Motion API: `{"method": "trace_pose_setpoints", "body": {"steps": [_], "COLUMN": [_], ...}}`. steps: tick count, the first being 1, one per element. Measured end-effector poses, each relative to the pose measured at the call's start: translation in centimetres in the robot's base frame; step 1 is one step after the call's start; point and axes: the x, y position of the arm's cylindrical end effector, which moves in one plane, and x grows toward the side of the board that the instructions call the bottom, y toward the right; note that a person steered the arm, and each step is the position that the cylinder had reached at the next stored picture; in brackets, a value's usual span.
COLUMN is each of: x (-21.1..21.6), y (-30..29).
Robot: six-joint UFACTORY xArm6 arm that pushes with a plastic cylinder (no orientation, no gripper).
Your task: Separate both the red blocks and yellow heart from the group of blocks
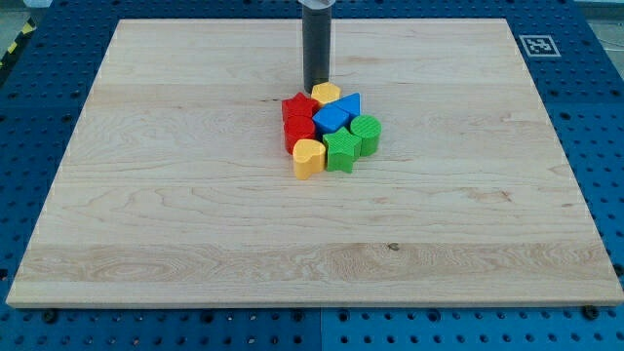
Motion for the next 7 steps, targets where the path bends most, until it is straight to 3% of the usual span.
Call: {"method": "trace_pose_setpoints", "body": {"steps": [2, 6, 7], "x": [0.6, 12.5, 12.1], "y": [-2.5, -5.0, -6.3]}}
